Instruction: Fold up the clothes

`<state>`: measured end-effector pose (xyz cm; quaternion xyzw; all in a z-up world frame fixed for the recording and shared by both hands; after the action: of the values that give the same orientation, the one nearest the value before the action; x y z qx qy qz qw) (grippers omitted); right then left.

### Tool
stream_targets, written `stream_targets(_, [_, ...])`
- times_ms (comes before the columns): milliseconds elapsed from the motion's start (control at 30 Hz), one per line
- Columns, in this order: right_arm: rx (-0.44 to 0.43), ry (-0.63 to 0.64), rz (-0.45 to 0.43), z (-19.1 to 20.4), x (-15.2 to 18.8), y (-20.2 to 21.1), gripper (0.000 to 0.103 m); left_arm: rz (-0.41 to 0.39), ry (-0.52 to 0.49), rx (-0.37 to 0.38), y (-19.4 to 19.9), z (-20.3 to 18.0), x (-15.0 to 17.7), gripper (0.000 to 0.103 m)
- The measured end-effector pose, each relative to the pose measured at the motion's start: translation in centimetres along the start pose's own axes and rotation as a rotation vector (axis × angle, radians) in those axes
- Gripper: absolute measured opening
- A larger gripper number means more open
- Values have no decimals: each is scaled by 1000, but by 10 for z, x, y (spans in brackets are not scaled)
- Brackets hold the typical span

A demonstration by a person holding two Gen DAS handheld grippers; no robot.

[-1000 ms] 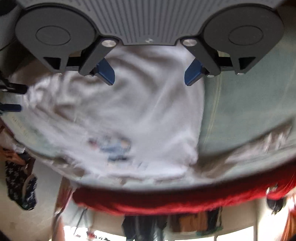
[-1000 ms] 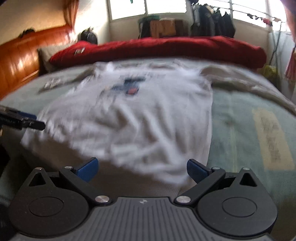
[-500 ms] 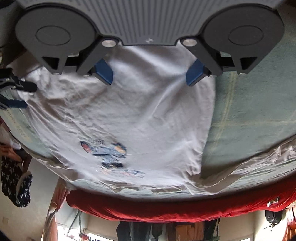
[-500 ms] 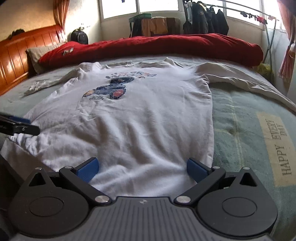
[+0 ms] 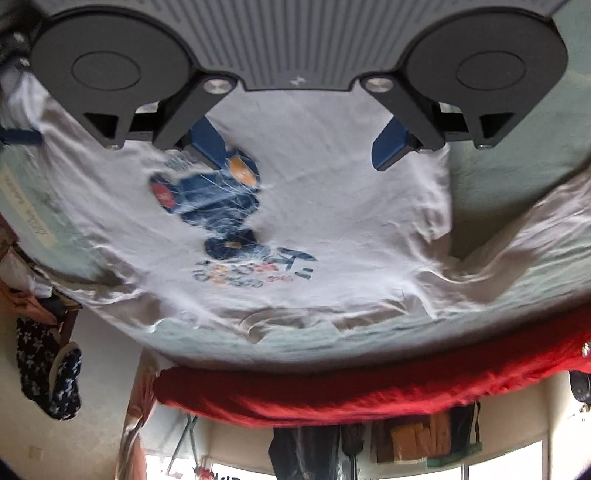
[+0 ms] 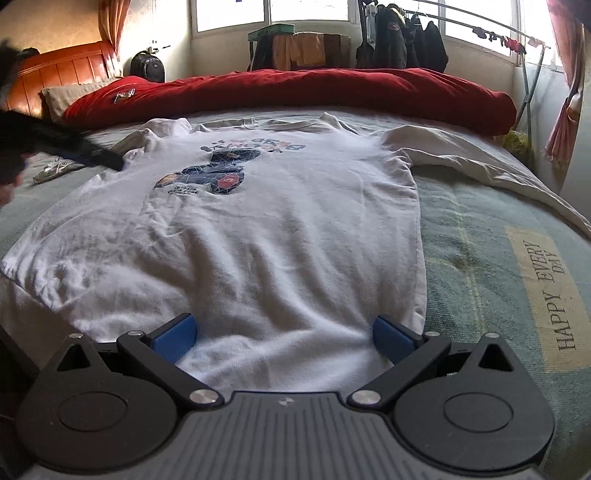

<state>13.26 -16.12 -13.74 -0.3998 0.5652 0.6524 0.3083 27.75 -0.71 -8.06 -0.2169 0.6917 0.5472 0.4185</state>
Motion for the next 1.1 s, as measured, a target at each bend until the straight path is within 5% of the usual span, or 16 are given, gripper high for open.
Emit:
stream_targets(100, [-4, -3, 21, -1, -1, -1, 103, 58, 13, -10, -17, 3, 20, 86])
stream_targets(1100, [57, -56, 135, 6, -25, -9, 103, -21, 76, -11, 63, 8, 80, 89])
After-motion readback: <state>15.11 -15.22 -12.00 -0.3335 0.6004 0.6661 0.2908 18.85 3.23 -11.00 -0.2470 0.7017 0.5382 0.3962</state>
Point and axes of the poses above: each gripper's, at about its wrist camera, not at the fingertips, and y roughly against the way its jaws point, z to its left, x to its underside, the point moved 7 cm from there along -y, roughly the way its jaws point, and after that the axes turned 11 degrees about -z, right-handed, at the moved point
